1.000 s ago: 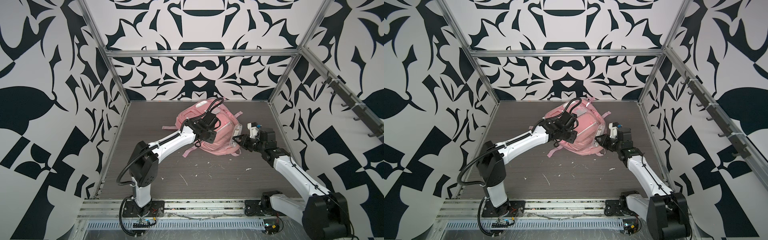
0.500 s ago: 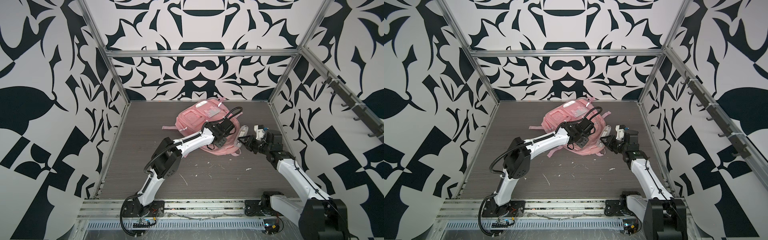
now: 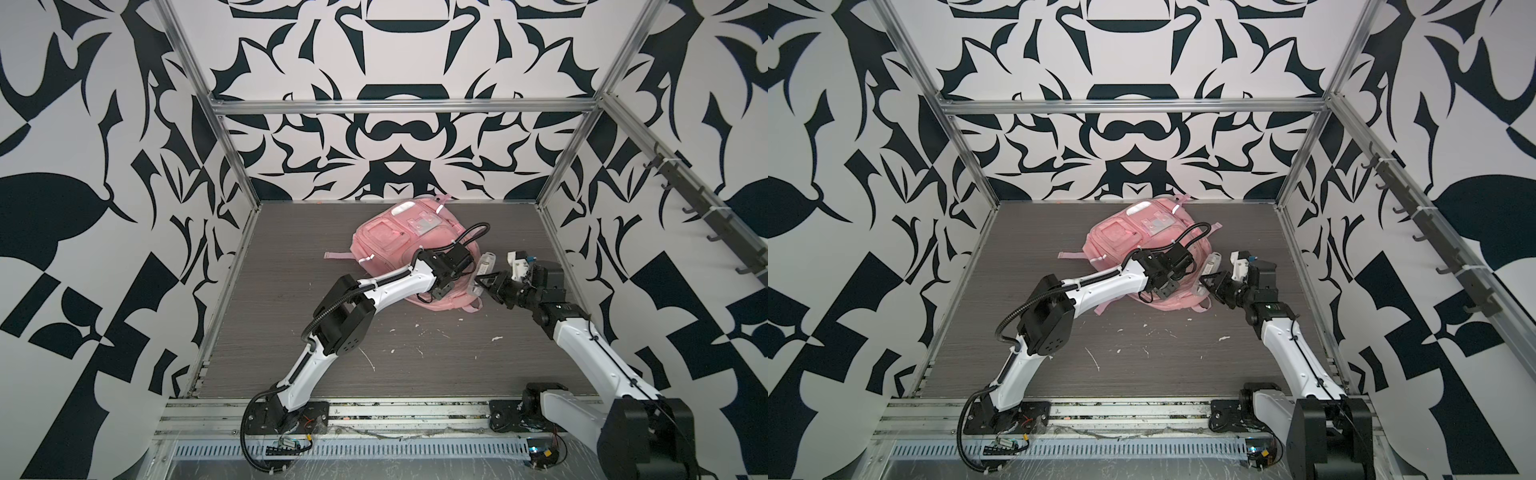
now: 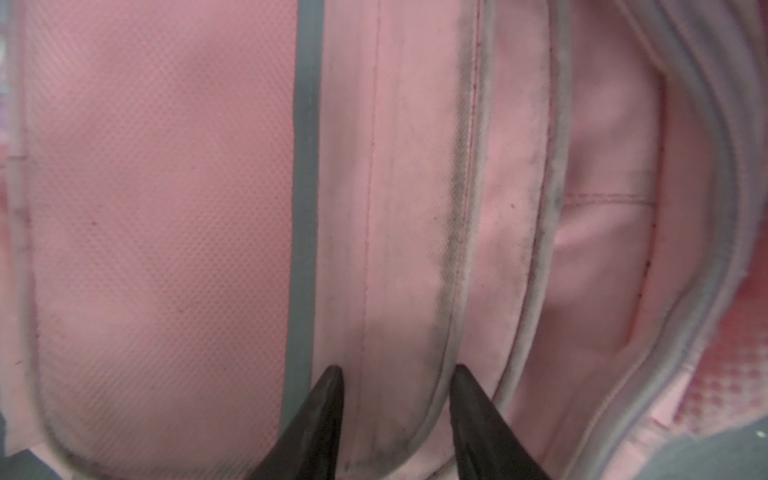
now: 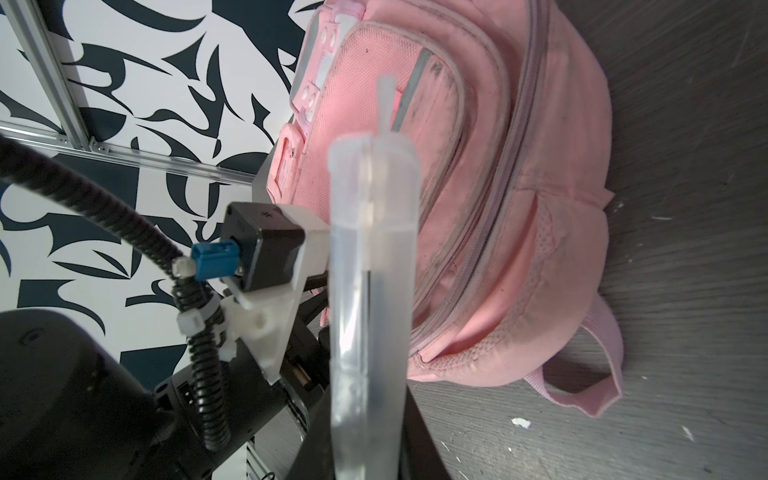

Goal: Pack the student bag
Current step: 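Hold the pocket flap open with the left gripper while right lowers the case inside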

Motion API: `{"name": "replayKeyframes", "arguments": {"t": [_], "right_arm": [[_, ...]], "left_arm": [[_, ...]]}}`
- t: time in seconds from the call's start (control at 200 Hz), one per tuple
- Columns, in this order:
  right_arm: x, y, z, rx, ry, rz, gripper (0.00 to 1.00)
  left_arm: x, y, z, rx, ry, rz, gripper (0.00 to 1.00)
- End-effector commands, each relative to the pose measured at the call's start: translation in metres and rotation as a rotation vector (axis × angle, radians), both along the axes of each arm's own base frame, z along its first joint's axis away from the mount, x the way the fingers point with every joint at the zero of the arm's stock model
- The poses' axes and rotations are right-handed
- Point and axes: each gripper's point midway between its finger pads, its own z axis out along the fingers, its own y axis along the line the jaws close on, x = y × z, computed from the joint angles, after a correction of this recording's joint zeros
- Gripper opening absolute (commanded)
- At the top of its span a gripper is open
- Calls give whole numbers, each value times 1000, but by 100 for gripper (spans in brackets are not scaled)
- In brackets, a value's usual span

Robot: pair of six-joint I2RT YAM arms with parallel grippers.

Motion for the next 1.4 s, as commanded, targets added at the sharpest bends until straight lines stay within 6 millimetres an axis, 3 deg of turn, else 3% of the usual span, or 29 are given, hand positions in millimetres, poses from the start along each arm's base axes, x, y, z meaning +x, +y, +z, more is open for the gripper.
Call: {"name": "replayKeyframes", "arguments": {"t": [0.0,0.035,0.17,0.245,0.57,0.905,1.175,1.395], "right_arm": [[1,1,10,11,-41,10,0],[1,1,9,10,-38,9,0],[1,2,8,13,-37,14,0],[2,2,9,15,-38,16,0],[8,5,5,40,-29,27,0],[33,14,14,93,-49,30,1],[63,57,29,97,-87,83,0],[91,79,18,121,-39,61,1]], "left_arm": [[3,6,-5,60,-13,3,44],[4,7,-4,65,-18,7,41],[9,8,1,73,-35,21,11],[10,7,11,56,-44,28,0],[14,10,72,-180,22,80,0],[-5,2,140,-419,88,49,0],[-15,3,157,-502,128,55,0],[-22,10,163,-541,147,65,0]]}}
